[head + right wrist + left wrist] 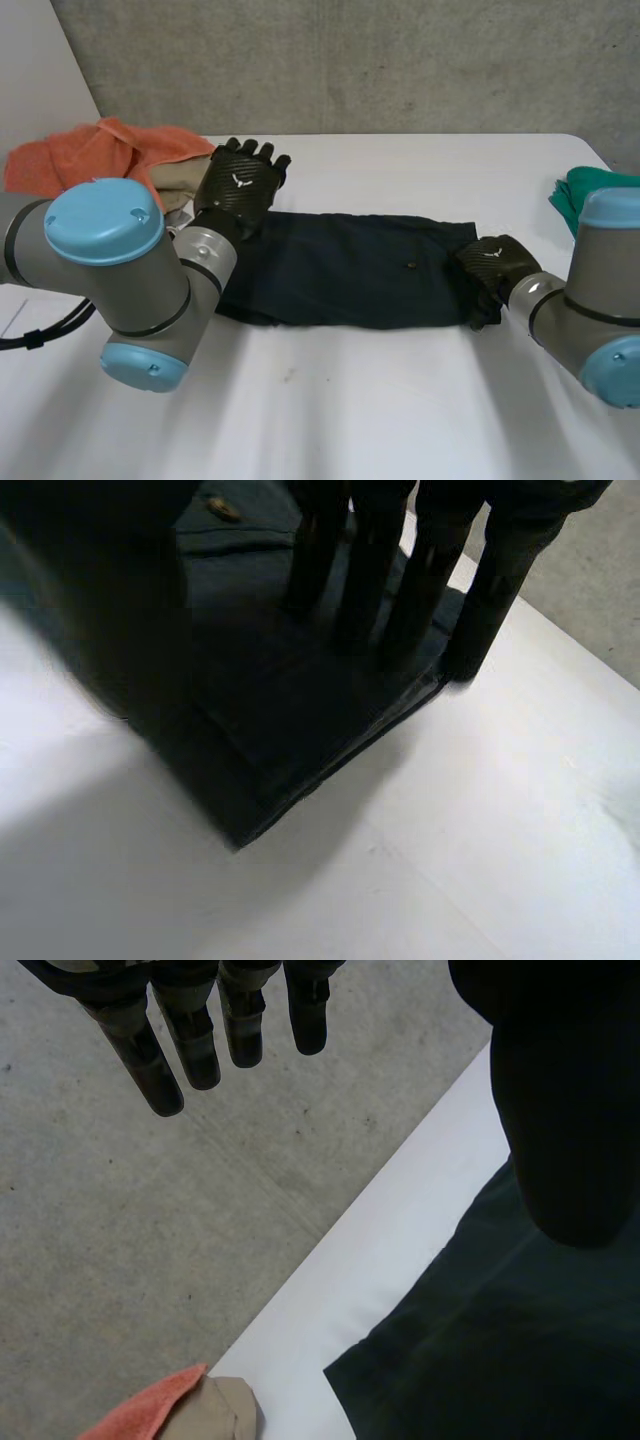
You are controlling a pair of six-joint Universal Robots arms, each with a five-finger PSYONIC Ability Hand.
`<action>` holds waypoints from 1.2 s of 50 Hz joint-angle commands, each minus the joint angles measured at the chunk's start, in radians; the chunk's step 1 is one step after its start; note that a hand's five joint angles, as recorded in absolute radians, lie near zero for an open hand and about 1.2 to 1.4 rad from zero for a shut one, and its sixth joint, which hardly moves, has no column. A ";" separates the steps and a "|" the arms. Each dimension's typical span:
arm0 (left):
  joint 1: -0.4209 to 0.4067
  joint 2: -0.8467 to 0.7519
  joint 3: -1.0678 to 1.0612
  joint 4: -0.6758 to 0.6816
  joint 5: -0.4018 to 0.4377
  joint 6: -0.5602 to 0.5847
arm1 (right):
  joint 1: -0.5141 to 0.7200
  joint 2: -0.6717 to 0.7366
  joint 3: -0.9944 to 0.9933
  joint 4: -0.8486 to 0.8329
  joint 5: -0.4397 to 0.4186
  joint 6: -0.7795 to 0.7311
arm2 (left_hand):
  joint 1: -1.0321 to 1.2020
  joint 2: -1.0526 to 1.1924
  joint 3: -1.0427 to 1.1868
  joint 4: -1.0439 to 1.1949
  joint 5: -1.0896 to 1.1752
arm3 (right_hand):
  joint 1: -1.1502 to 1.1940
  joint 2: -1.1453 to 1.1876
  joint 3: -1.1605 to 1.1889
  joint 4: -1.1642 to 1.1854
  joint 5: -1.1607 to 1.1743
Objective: Fold the laundry.
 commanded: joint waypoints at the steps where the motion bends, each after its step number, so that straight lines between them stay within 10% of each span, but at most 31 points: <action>1: -0.001 -0.012 0.003 0.000 0.000 0.003 | -0.003 0.033 -0.005 -0.068 0.027 0.006 | -0.012 -0.032 -0.035 -0.025 -0.047 | 0.832 0.836 0.846 0.842 0.834; 9: -0.001 0.015 -0.012 0.000 -0.003 0.003 | -0.057 -0.116 0.067 -0.077 0.062 -0.069 | -0.012 -0.032 -0.035 -0.025 -0.047 | 0.832 0.836 0.846 0.842 0.834; 18: 0.001 0.112 -0.082 0.000 0.000 0.001 | -0.146 -0.173 0.087 -0.123 0.076 -0.494 | -0.014 -0.035 -0.038 -0.028 -0.050 | 0.832 0.836 0.846 0.842 0.834; 25: 0.010 0.161 -0.101 0.000 -0.005 -0.011 | 0.159 -0.159 0.055 -0.344 0.010 -0.528 | -0.014 -0.035 -0.038 -0.028 -0.050 | 0.832 0.836 0.846 0.842 0.834; 29: 0.016 0.185 -0.109 0.000 -0.006 -0.029 | 0.295 -0.106 0.060 -0.452 -0.172 -0.539 | -0.014 -0.035 -0.038 -0.028 -0.050 | 0.832 0.836 0.846 0.842 0.834; 37: 0.041 0.208 -0.112 0.000 -0.008 -0.077 | 0.428 0.077 -0.009 -0.386 -0.314 -0.598 | -0.012 -0.033 -0.035 -0.025 -0.047 | 0.824 0.828 0.838 0.834 0.826; 40: 0.042 0.208 -0.107 0.000 -0.008 -0.094 | 0.425 0.085 -0.038 -0.306 -0.280 -0.571 | -0.012 -0.032 -0.035 -0.025 -0.047 | -0.390 -0.386 -0.376 -0.380 -0.388; 53: 0.033 0.124 0.048 -0.001 0.006 -0.161 | 0.247 -0.219 0.018 -0.251 -0.225 0.396 | -0.009 -0.030 -0.032 -0.022 -0.044 | -0.390 -0.386 -0.376 -0.380 -0.388; 60: -0.036 -0.006 0.147 -0.098 0.083 -0.265 | 0.142 -0.214 -0.029 -0.052 -0.089 0.351 | 0.012 -0.009 -0.011 -0.002 -0.023 | -0.390 -0.386 -0.376 -0.380 -0.388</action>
